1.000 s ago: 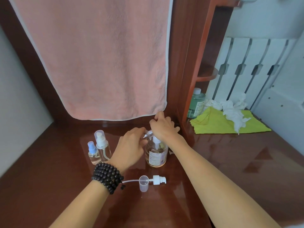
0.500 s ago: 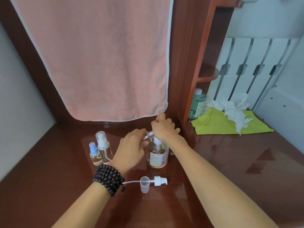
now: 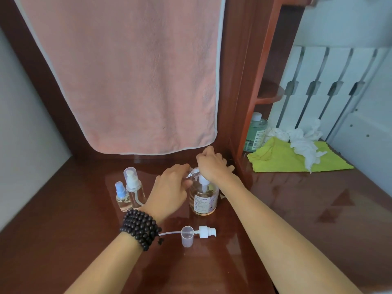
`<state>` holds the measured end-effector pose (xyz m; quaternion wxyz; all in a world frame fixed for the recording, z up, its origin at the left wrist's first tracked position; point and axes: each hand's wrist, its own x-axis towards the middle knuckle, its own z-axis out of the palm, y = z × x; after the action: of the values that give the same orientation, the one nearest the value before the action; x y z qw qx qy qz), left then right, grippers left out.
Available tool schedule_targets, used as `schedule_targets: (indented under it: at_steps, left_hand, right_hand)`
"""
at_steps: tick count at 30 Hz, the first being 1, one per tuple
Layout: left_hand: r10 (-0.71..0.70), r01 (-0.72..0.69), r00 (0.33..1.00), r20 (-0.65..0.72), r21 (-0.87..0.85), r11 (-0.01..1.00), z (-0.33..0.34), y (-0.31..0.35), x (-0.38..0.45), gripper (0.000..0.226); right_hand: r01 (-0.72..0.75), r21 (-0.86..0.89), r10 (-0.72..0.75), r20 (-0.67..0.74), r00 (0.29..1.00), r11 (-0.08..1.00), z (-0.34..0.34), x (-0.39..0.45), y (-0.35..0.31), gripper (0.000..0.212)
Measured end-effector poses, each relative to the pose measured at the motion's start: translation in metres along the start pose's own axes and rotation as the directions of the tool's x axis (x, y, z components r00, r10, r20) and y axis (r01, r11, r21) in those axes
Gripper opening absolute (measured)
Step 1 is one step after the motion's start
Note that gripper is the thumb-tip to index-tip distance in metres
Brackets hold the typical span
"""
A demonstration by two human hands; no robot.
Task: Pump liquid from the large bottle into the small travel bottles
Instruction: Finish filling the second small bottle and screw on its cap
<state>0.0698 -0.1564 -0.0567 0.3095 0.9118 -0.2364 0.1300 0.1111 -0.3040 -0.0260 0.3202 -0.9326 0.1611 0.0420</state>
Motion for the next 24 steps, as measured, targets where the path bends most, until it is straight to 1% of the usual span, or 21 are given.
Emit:
schedule_targets:
  at_steps: [2, 5, 8, 10, 13, 17, 20, 22, 24]
  left_hand:
    - [-0.001, 0.001, 1.0, 0.001, 0.002, 1.0, -0.002, 0.0, 0.001, 0.026]
    - [0.017, -0.016, 1.0, -0.019, 0.025, 1.0, -0.01, 0.003, 0.003, 0.029]
    - [0.011, -0.01, 0.999, -0.031, 0.025, 1.0, -0.01, 0.002, 0.004, 0.032]
    - [-0.002, 0.002, 1.0, -0.019, 0.018, 1.0, -0.006, 0.002, 0.002, 0.029]
    - [-0.018, 0.018, 1.0, 0.001, 0.052, 0.998, -0.001, 0.004, -0.001, 0.029]
    - [-0.027, 0.027, 1.0, -0.004, 0.048, 0.999, -0.003, 0.005, -0.003, 0.03]
    - [-0.008, 0.009, 1.0, -0.013, 0.058, 0.998, -0.01, 0.008, 0.0, 0.031]
    - [-0.002, 0.004, 1.0, -0.026, 0.073, 0.997, -0.013, 0.01, 0.002, 0.032]
    - [-0.024, 0.025, 0.999, -0.023, 0.067, 0.997, -0.011, 0.009, 0.002, 0.036]
  right_hand:
    - [0.0, -0.006, 0.0, 0.014, 1.0, 1.0, -0.002, 0.0, -0.001, 0.034]
    - [0.048, 0.009, -0.048, 0.008, 0.999, 0.999, -0.011, 0.0, -0.008, 0.044]
    - [0.055, 0.017, -0.055, 0.0, 0.998, 0.998, -0.011, 0.0, -0.009, 0.042]
    - [0.044, 0.011, -0.044, -0.002, 0.999, 0.999, -0.007, 0.0, -0.006, 0.04]
    - [0.018, -0.013, -0.018, -0.001, 1.0, 1.0, -0.001, 0.001, 0.0, 0.042]
    - [0.008, -0.003, -0.008, 0.011, 1.0, 1.0, -0.001, -0.002, 0.0, 0.043]
    - [0.05, 0.018, -0.05, -0.027, 0.998, 0.999, -0.01, -0.004, -0.006, 0.046]
    - [0.093, 0.018, -0.092, -0.061, 0.994, 0.995, -0.014, -0.004, -0.011, 0.043]
    - [0.101, 0.017, -0.1, -0.062, 0.993, 0.995, -0.011, -0.003, -0.01, 0.04]
